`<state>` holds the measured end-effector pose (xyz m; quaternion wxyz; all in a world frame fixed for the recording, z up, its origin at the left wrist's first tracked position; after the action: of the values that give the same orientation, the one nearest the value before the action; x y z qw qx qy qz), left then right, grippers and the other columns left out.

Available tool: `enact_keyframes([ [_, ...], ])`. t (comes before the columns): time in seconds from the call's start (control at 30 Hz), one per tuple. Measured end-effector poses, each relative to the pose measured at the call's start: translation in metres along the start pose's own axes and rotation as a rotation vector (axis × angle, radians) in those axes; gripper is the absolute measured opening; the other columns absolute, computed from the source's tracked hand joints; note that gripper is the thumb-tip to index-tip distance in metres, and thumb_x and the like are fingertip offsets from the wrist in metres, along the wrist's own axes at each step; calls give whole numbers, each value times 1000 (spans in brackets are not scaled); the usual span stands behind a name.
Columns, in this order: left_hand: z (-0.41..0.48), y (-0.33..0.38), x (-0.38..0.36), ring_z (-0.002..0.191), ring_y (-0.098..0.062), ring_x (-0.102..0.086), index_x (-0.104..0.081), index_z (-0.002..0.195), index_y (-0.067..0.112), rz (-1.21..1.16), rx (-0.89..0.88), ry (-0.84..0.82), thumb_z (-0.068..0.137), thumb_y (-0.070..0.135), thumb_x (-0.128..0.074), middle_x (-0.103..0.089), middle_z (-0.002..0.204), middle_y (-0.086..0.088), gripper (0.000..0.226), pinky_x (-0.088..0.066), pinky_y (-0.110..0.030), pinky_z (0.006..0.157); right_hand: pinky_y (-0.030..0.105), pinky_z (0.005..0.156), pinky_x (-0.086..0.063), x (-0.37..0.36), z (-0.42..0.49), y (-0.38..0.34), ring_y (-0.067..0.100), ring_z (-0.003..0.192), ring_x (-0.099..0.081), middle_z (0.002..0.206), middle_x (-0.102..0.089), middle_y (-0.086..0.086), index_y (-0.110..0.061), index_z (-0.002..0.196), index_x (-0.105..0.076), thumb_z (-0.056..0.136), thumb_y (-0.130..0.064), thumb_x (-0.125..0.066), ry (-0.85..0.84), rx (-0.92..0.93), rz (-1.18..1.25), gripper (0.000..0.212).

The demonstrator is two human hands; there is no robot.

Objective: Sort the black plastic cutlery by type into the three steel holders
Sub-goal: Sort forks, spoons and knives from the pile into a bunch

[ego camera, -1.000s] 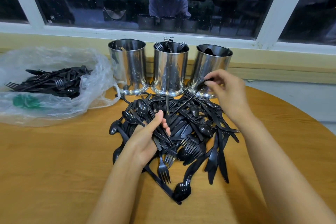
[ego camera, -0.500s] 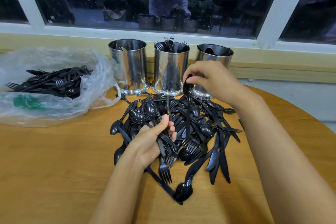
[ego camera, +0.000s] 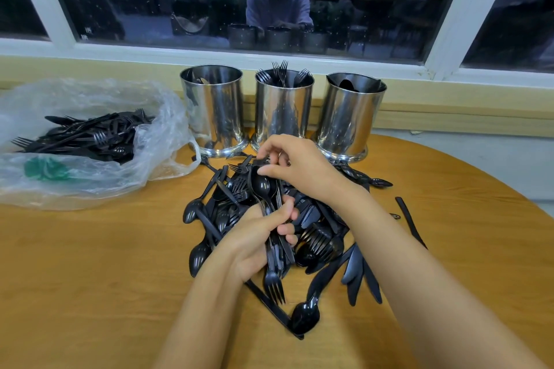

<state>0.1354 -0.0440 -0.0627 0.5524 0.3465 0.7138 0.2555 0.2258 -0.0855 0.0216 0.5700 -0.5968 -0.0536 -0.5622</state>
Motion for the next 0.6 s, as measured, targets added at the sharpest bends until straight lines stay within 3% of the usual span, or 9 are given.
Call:
enact_keyframes([
  [0.13, 2, 0, 3, 49, -6, -37, -55, 96, 9, 44, -23, 15, 92, 15, -60, -52, 72, -1, 9, -42, -20, 48, 1, 67, -34, 2, 1, -9, -8, 68, -46, 96, -52, -9, -18, 118, -66, 88, -22, -69, -61, 46, -112, 31],
  [0.23, 1, 0, 2, 50, -5, -36, -55, 95, 8, 67, -28, 11, 94, 16, -59, -51, 71, -1, 9, -41, -20, 49, 3, 68, -34, -6, 1, -18, -7, 68, -44, 94, -51, -11, -15, 120, -67, 88, -16, -69, -131, 78, -209, 33],
  [0.3, -1, 2, 1, 50, -5, -35, -57, 91, 7, 60, -54, 16, 93, 18, -59, -51, 70, 0, 11, -40, -19, 49, 6, 71, -37, -5, -2, -21, 0, 68, -49, 86, -54, -11, -14, 119, -68, 87, -10, -70, -69, 99, -101, 32],
  [0.37, -2, 7, 1, 49, -5, -34, -59, 96, 6, 46, -92, 24, 94, 19, -57, -51, 69, 1, 13, -40, -19, 49, 7, 72, -41, 3, -7, -17, 6, 70, -54, 91, -60, -9, -14, 117, -68, 87, -9, -68, 104, 78, 62, 30],
  [0.43, -3, 9, 1, 49, -5, -36, -60, 105, 4, 41, -103, 28, 95, 19, -56, -52, 70, 1, 18, -41, -19, 50, 11, 71, -42, 13, -14, -1, 3, 72, -54, 95, -61, -7, -15, 117, -65, 91, -19, -65, 270, -67, 186, 27],
  [0.47, -4, 8, -1, 50, -5, -36, -60, 110, 3, 50, -94, 20, 96, 18, -55, -53, 70, 0, 21, -42, -19, 50, 12, 69, -41, 14, -17, 8, 1, 73, -53, 94, -60, -8, -16, 119, -64, 92, -26, -64, 273, -166, 246, 29],
  [0.6, -7, 2, -7, 54, -7, -40, -57, 124, 2, 112, -18, -44, 99, 12, -52, -56, 72, -2, 27, -43, -20, 53, 16, 55, -39, 1, -30, 32, 3, 69, -49, 89, -59, -9, -19, 123, -62, 91, -42, -62, 39, -417, 461, 40],
])
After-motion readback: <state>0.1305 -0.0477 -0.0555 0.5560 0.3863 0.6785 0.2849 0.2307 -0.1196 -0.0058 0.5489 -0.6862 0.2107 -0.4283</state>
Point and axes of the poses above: each hand's wrist, its own z-axis towards the middle knuckle, its own x-axis out of the back of the hand, y = z × x, the point moved 5 cm from there along z, towards the middle knuckle
